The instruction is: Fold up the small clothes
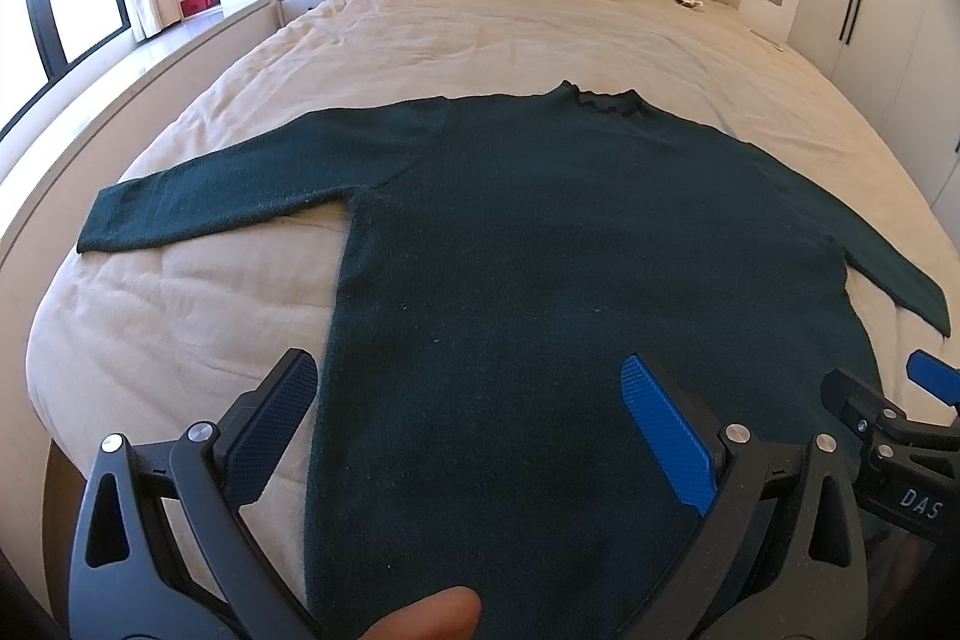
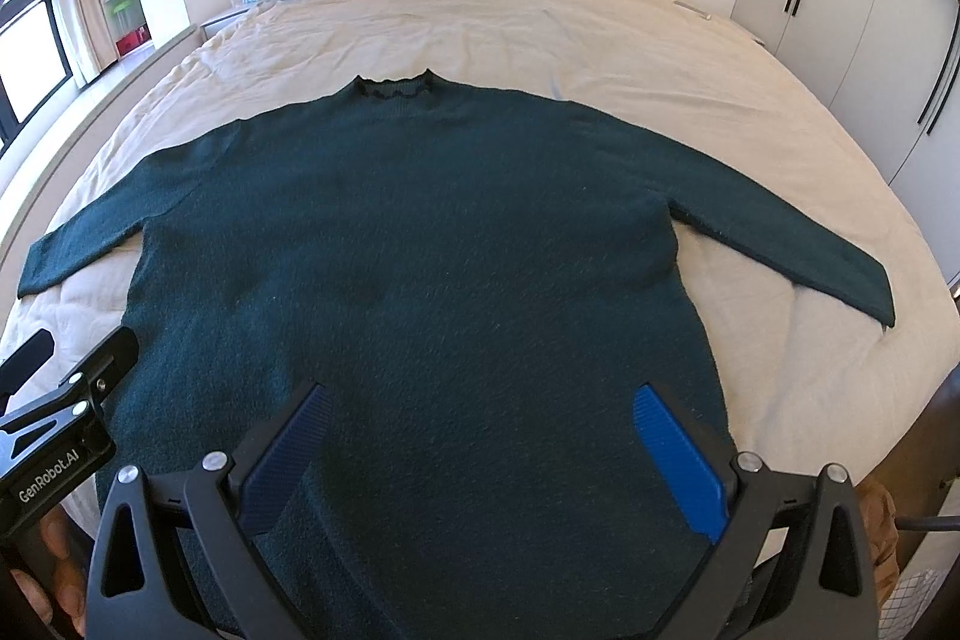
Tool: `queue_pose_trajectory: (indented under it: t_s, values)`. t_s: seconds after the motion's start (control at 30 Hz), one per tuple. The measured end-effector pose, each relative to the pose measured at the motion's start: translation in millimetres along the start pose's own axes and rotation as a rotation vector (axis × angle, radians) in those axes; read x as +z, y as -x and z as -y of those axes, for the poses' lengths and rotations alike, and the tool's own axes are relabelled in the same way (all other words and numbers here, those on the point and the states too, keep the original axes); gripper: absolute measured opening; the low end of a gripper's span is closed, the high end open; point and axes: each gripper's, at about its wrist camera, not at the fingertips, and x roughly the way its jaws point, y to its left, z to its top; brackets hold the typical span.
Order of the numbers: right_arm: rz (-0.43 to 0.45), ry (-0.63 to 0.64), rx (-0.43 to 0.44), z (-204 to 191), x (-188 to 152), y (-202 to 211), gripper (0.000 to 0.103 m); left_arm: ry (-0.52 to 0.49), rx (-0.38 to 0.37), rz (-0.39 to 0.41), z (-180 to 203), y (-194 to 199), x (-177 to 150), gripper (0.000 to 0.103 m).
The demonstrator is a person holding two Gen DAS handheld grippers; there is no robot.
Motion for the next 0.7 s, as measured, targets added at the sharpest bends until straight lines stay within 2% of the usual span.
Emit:
queue_pose_trajectory:
  t_s: [0.33, 0.5, 0.6, 0.7]
  values:
    - [-0.003, 0.004, -0.002, -2, 1, -2, 0.103, 0.008, -0.004, -0.003, -1, -1, 2, 0.103]
    - [0.019, -0.004, 0.046, 6, 7, 0, 0.103, 0.032, -0.02, 0.013, -16, -3, 4, 0.103]
    - [0.058, -0.075, 0.18, 20, 17, 5, 0.103, 0.121, -0.113, -0.014, -44, -8, 8, 0.103]
    - [0.085, -0.228, 0.413, 42, 26, 6, 0.103, 0.264, -0.277, -0.015, -85, -12, 17, 0.103]
